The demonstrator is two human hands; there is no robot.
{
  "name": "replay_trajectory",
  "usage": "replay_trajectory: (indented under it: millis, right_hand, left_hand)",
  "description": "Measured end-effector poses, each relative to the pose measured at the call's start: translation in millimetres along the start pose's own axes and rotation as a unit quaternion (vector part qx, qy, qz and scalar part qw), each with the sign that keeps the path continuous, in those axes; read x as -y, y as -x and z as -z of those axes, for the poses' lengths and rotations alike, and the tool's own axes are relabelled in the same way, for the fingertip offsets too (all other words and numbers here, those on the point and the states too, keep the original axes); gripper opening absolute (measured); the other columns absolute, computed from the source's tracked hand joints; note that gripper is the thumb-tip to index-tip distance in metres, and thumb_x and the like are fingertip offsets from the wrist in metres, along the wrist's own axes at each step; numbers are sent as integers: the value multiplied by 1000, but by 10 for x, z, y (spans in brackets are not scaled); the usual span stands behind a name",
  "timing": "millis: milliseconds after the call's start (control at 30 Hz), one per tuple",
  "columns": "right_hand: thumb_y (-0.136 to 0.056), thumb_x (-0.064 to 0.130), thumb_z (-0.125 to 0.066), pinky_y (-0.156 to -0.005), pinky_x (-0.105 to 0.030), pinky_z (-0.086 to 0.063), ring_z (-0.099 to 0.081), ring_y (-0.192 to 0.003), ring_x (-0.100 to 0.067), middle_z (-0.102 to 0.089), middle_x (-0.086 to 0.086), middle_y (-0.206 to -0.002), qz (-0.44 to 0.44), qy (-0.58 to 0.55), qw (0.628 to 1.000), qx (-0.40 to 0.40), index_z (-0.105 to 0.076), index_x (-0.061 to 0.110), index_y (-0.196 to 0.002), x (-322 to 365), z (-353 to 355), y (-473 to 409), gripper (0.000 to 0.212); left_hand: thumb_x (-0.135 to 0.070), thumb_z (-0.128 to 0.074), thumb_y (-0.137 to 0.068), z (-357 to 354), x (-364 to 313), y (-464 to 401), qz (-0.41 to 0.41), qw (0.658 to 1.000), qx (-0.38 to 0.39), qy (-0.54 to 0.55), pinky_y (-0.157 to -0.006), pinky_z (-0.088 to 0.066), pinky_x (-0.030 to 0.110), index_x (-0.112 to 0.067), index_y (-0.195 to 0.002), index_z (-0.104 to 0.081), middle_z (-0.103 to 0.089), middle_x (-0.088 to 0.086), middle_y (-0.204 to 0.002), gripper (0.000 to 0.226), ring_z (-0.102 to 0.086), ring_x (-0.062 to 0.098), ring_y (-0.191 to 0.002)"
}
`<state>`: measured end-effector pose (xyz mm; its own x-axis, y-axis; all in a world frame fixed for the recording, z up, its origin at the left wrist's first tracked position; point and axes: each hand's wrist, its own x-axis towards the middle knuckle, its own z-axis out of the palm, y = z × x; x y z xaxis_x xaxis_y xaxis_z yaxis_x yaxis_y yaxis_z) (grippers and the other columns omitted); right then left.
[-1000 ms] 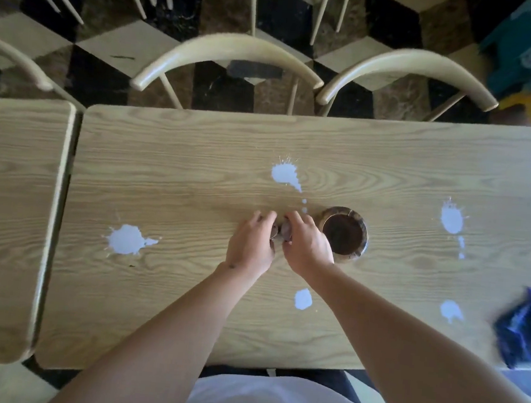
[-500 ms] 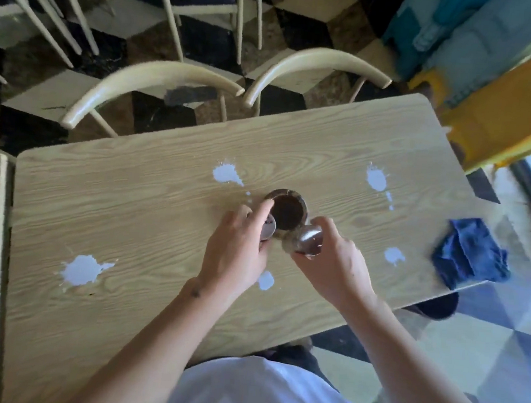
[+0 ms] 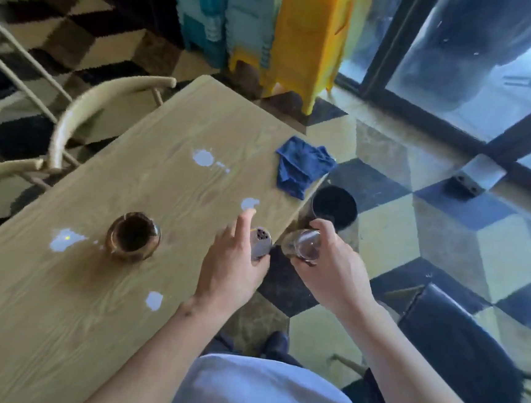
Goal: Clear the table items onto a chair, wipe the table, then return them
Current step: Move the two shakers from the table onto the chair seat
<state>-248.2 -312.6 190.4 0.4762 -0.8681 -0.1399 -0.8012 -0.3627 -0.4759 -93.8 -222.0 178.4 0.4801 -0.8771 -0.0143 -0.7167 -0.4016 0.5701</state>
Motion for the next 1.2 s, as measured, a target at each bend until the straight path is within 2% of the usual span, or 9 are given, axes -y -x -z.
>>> replay_trajectory:
  millis: [133, 267, 433, 567, 700, 800, 900, 1033, 1200]
  right_hand:
    - [-80, 39, -70, -72, -34, -55, -68, -91, -23, -68, 13, -107, -81, -24, 996, -31, -41, 34, -114, -568, 257, 299, 45]
    - [-80, 37, -69, -71, -33, -53, -66, -91, -20, -68, 12, -105, -148, -36, 986, -69, -44, 35, -116, -982, 408, 585, 44]
    - [-79, 40, -71, -68, -25, -49, -65, -83, -13, -64, 19, -92, -246, -73, 958, -125, -49, 36, -113, -1263, 481, 773, 41]
    - [-77, 45, -74, -74, -33, -57, -67, -86, -13, -68, 17, -97, -311, -94, 934, -148, -48, 37, -114, -1382, 518, 747, 46]
    - [-78, 45, -74, -74, -33, -57, -67, -86, -16, -68, 14, -99, -367, -96, 909, -171, -49, 34, -115, -1476, 612, 588, 46]
    - [-80, 45, -75, -71, -21, -53, -66, -85, -11, -66, 17, -98, -411, -98, 886, -191, -50, 36, -114, -1504, 718, 447, 44]
    - [-81, 45, -75, -71, -17, -52, -64, -85, -9, -66, 17, -101, -452, -106, 860, -213, -49, 36, -115, -1517, 792, 365, 44]
    - [-82, 46, -73, -67, -18, -47, -60, -83, -10, -63, 15, -99, -514, -109, 823, -218, -47, 34, -117, -1547, 825, 405, 45]
    - [-79, 47, -74, -74, -30, -56, -63, -88, -16, -62, 13, -99, -578, -140, 767, -240, -43, 38, -113, -1704, 781, 516, 47]
  left_hand:
    - [-35, -72, -80, -321, -467, -24, -46, 996, 68, -17, -79, -51, 40, -28, -130, -37, -57, -1, -115, 61, -58, 27, -103]
    - [-36, -71, -80, -570, -838, -7, -112, 986, 116, -39, -78, -50, 35, -29, -125, -46, -53, -8, -110, 52, -54, 20, -102]
    - [-35, -72, -79, -885, -1141, -178, -197, 964, 172, -52, -85, -49, 33, -28, -126, -47, -57, -8, -110, 54, -54, 19, -105]
    - [-36, -69, -84, -1086, -1383, -476, -256, 939, 225, -43, -85, -48, 27, -30, -129, -45, -57, -10, -113, 51, -51, 14, -107]
    - [-34, -70, -85, -1278, -1624, -919, -303, 915, 264, -35, -87, -47, 25, -29, -130, -45, -57, -10, -115, 52, -52, 14, -109]
    - [-32, -71, -86, -1358, -1820, -1281, -338, 894, 292, -29, -88, -44, 19, -28, -132, -45, -58, -10, -117, 53, -52, 12, -110]
    - [-32, -72, -85, -1447, -2054, -1589, -382, 871, 306, -30, -88, -45, 18, -27, -132, -46, -58, -9, -118, 54, -52, 10, -107]
    - [-31, -73, -85, -1621, -2390, -1787, -430, 837, 338, -23, -94, -49, 25, -27, -133, -46, -58, -8, -123, 55, -53, 14, -112]
    - [-35, -71, -84, -1920, -2727, -1772, -470, 801, 371, -16, -91, -51, 29, -31, -129, -43, -58, -10, -119, 54, -54, 13, -109]
